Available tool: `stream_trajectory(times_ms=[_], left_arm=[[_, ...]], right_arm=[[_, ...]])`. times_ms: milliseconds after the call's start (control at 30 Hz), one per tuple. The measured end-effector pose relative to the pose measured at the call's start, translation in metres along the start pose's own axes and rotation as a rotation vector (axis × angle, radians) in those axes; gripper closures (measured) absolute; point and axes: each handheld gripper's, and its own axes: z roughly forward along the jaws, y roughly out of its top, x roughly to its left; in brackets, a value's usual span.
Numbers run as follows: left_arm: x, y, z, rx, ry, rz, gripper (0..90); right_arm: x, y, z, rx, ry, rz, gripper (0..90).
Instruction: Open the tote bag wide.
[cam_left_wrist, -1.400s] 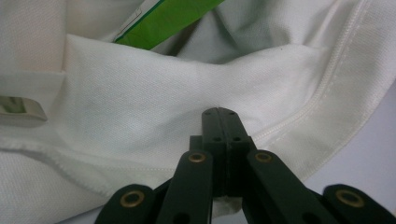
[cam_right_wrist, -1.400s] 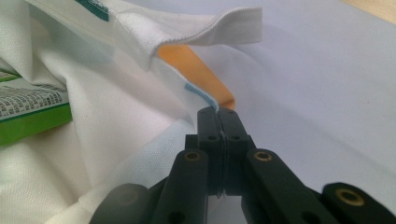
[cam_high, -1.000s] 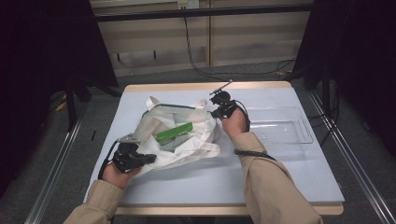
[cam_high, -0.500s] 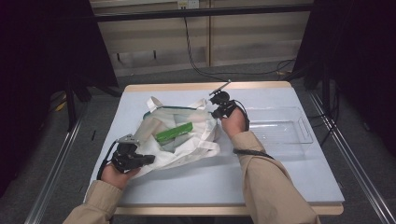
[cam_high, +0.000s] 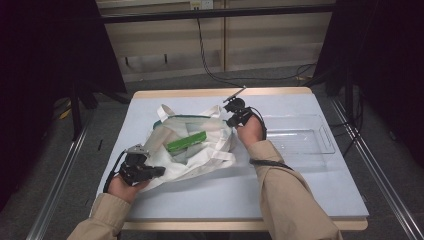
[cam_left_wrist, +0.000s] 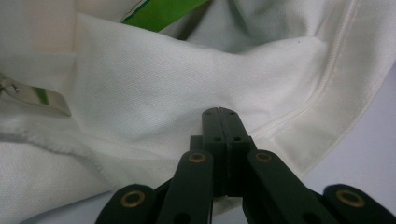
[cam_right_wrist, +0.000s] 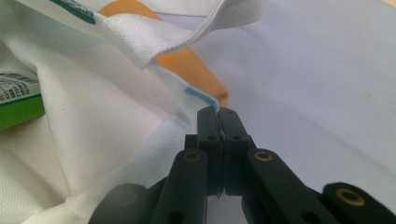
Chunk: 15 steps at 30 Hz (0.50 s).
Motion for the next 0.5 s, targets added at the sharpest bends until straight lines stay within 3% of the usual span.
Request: stream_trajectory(times_ms=[500], left_arm=[[0.0010, 0.0013, -0.0023, 0.004, -0.001, 0.000, 90.0]], right_arm=[[0.0000, -0.0029, -0.0053, -0.036, 0.019, -0.011, 88.6]])
